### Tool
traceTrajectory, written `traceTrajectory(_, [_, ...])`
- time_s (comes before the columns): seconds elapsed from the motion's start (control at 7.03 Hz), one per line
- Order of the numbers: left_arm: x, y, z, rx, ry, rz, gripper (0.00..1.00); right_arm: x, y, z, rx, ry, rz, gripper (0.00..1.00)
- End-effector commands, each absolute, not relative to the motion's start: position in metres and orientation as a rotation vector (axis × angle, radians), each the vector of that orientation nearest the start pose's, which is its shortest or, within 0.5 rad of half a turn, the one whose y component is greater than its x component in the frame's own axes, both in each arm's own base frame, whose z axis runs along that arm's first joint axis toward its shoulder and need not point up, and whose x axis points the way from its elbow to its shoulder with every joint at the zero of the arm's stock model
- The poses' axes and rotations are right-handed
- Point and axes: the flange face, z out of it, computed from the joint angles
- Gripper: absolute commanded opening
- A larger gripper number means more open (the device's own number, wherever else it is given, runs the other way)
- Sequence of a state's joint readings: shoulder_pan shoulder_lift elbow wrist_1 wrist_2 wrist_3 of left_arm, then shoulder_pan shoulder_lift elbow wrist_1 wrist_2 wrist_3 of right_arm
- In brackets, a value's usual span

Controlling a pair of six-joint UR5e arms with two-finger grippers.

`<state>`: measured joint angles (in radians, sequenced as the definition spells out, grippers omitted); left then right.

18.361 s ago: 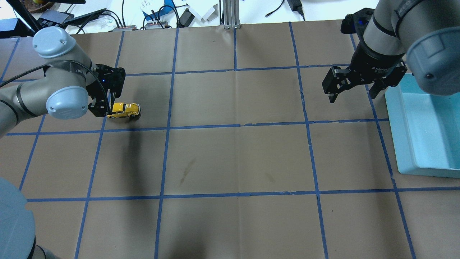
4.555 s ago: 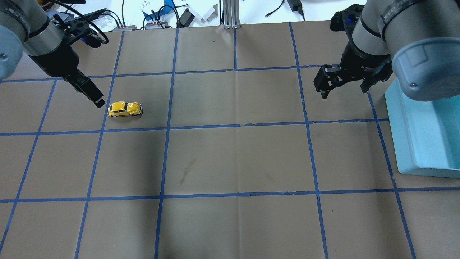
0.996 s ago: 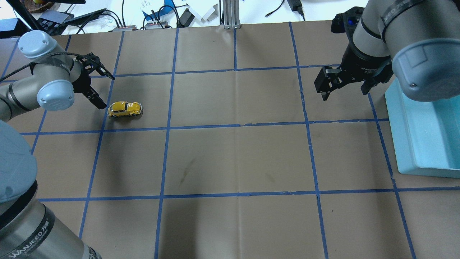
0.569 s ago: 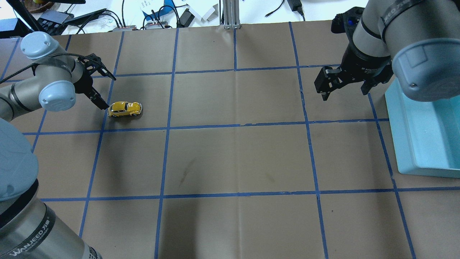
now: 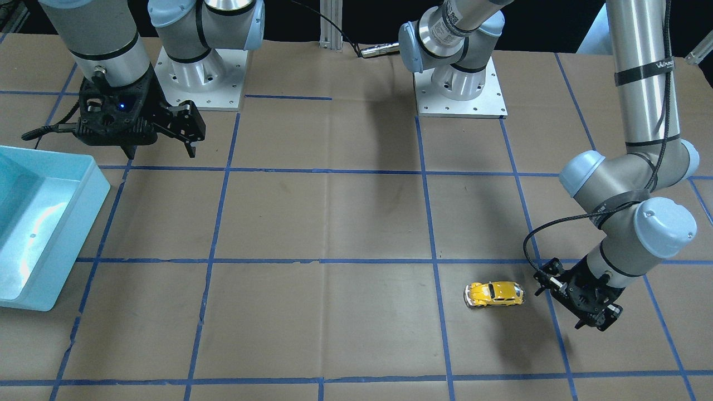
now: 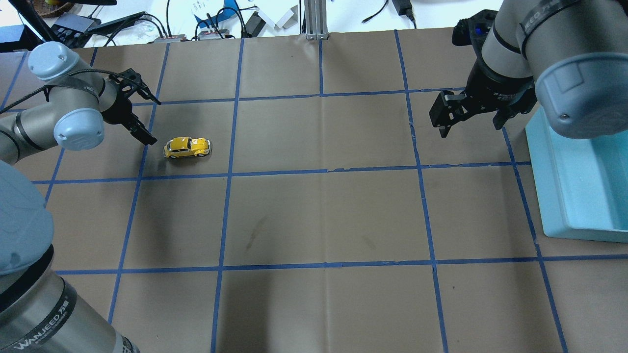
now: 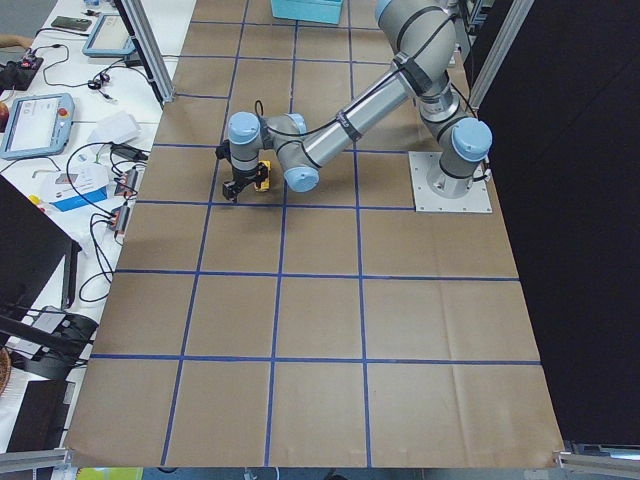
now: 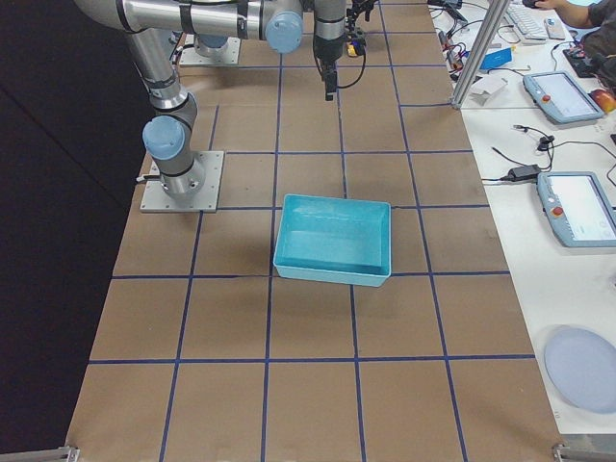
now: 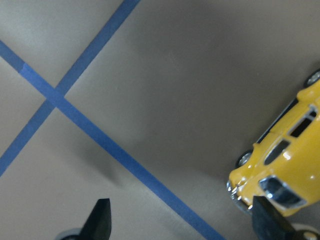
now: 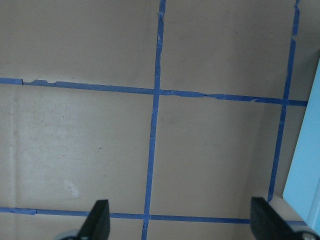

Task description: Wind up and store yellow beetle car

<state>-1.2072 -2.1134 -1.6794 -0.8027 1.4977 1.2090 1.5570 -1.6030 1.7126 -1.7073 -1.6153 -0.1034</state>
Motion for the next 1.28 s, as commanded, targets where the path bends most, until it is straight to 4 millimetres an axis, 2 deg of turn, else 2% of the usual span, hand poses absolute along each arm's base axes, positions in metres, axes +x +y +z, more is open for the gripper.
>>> traceTrajectory(0.0, [0.097, -0.649, 0.212, 1.274, 2.817, -0.208, 1.0, 0.122, -0.48, 0.448, -0.143, 3.184, -0.04, 1.0])
traceTrajectory(0.28, [0.089, -0.641, 0.233, 1.2, 2.899, -0.144, 1.0, 0.122, -0.481, 0.446, -0.141, 3.184, -0.035, 1.0])
traceTrajectory(0.57, [0.069, -0.618, 0.271, 0.991, 3.046, -0.012, 1.0, 0.122, -0.481, 0.447, -0.143, 3.184, -0.037, 1.0])
traceTrajectory(0.85, [0.027, -0.605, 0.305, 0.803, 3.063, 0.039, 1.0, 0.122, -0.482, 0.448, -0.148, 3.186, -0.056, 1.0])
traceTrajectory(1.0, [0.006, -0.602, 0.312, 0.765, 3.073, 0.063, 1.0, 0.122, -0.481, 0.449, -0.143, 3.185, -0.059, 1.0])
traceTrajectory(1.14, [-0.02, -0.596, 0.328, 0.618, 3.111, 0.103, 1.0, 0.122, -0.482, 0.448, -0.148, 3.183, -0.054, 1.0])
